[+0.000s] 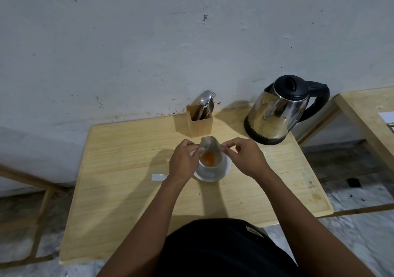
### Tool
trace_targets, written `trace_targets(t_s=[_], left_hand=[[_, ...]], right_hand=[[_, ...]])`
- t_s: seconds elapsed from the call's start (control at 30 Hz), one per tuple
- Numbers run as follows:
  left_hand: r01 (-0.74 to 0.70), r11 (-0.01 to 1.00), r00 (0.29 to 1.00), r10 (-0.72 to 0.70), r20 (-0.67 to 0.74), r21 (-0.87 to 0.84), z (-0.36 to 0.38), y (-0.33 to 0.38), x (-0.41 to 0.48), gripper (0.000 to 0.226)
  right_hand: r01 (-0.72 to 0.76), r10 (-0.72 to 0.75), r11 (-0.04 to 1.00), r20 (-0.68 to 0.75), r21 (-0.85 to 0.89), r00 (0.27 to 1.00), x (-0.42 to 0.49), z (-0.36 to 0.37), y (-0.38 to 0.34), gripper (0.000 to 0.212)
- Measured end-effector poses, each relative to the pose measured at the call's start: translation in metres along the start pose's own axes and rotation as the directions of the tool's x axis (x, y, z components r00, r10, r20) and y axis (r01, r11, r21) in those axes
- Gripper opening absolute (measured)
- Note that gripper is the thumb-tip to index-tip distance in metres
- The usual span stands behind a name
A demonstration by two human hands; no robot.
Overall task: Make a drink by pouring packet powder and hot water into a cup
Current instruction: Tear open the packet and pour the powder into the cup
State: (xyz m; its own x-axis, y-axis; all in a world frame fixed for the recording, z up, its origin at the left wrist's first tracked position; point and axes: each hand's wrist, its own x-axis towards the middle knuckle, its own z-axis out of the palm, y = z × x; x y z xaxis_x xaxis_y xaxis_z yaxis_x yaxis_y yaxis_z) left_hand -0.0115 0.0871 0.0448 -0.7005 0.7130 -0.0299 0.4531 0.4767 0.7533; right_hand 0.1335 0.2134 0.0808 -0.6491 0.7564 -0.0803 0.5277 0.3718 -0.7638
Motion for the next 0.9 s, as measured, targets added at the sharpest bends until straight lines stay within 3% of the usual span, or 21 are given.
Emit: trace_targets(t_s=[0.1,0.23,0.33,0.43,0.5,0.6,0.67,0.7,0.77,0.83,0.9], left_hand=[[0.012,0.999,1.000,-0.011,0.010,-0.050,-0.001,0.001,-0.001,0.025],[0.057,0.987,0.998,-0.058,-0.001,-0.150,-0.008,0.001,0.000,0.027],[0.246,0.938,0.966,-0.258,-0.016,-0.243,-0.022,0.007,-0.001,0.034],[0.459,0.809,0.888,-0.406,0.215,-0.367,-0.036,0.016,-0.003,0.059],[0.498,0.748,0.859,-0.359,0.364,-0.439,-0.040,0.020,-0.008,0.058],[0.409,0.765,0.902,-0.258,0.345,-0.497,-0.041,0.021,-0.014,0.037],[0.368,0.782,0.922,-0.238,0.306,-0.502,-0.043,0.019,-0.015,0.036],[0.357,0.791,0.927,-0.234,0.293,-0.497,-0.044,0.017,-0.017,0.035],[0.341,0.802,0.932,-0.220,0.289,-0.491,-0.046,0.013,-0.020,0.031],[0.332,0.801,0.933,-0.203,0.296,-0.498,-0.046,0.012,-0.023,0.023],[0.326,0.796,0.936,-0.198,0.290,-0.511,-0.047,0.011,-0.026,0.018]], right_hand=[[-0.016,0.019,0.999,-0.076,0.044,0.997,-0.002,-0.002,0.000,0.006],[0.043,-0.037,0.992,-0.055,0.120,0.998,-0.006,-0.005,0.004,0.006],[0.173,-0.159,0.981,-0.140,0.088,0.977,-0.012,-0.004,0.008,0.010],[0.304,-0.295,0.952,-0.203,0.016,0.934,-0.019,0.002,0.011,0.015],[0.394,-0.395,0.918,-0.223,-0.052,0.891,-0.024,0.008,0.012,0.015],[0.492,-0.501,0.865,-0.185,-0.095,0.846,-0.030,0.016,0.014,0.018],[0.386,-0.380,0.923,-0.136,0.017,0.915,-0.030,0.018,0.013,0.023],[0.259,-0.248,0.955,-0.090,0.148,0.965,-0.030,0.018,0.009,0.027],[-0.028,-0.003,0.903,0.071,0.429,0.997,-0.028,0.016,-0.004,0.030],[-0.131,0.047,0.840,0.170,0.526,0.984,-0.023,0.018,-0.015,0.023],[-0.091,0.005,0.869,0.176,0.486,0.984,-0.018,0.023,-0.021,0.014]])
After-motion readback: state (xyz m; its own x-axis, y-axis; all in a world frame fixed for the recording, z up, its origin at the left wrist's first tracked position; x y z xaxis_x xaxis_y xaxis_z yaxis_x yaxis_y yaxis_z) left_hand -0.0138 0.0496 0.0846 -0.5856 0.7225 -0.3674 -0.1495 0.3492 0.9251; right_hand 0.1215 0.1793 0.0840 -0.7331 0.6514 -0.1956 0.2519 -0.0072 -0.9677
